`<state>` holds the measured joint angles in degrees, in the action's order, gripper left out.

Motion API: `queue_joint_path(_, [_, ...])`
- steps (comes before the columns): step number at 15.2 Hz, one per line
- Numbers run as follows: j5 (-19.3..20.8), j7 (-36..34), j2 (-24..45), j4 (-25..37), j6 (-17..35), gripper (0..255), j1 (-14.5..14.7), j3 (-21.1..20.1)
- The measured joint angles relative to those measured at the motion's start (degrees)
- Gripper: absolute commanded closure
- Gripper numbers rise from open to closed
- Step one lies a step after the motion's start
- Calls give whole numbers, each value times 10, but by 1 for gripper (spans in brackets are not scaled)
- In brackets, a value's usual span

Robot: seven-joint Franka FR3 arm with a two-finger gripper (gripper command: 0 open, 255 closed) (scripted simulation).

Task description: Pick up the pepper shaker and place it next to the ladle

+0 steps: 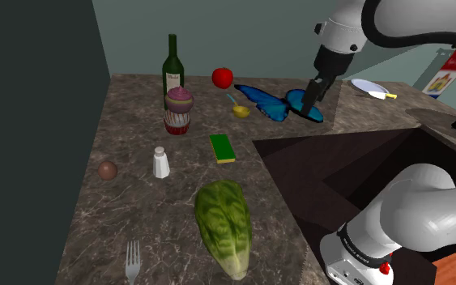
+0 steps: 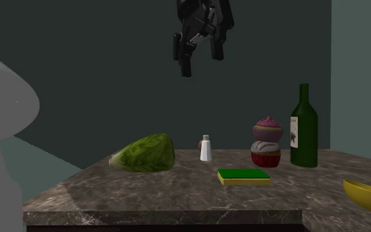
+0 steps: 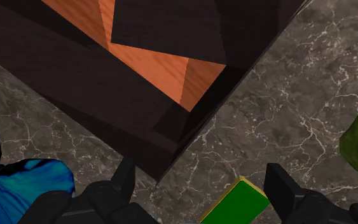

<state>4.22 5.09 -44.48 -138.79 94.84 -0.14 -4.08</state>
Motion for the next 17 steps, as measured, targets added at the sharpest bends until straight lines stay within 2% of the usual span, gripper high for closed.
queue_joint_path(2, [-3, -5, 6, 1, 5, 0, 2, -5])
queue_joint_path(8, [-30, -63, 84, 12, 69, 0, 18, -56])
queue_joint_path(17, [-37, -164, 246, 89, 151, 0, 33, -138])
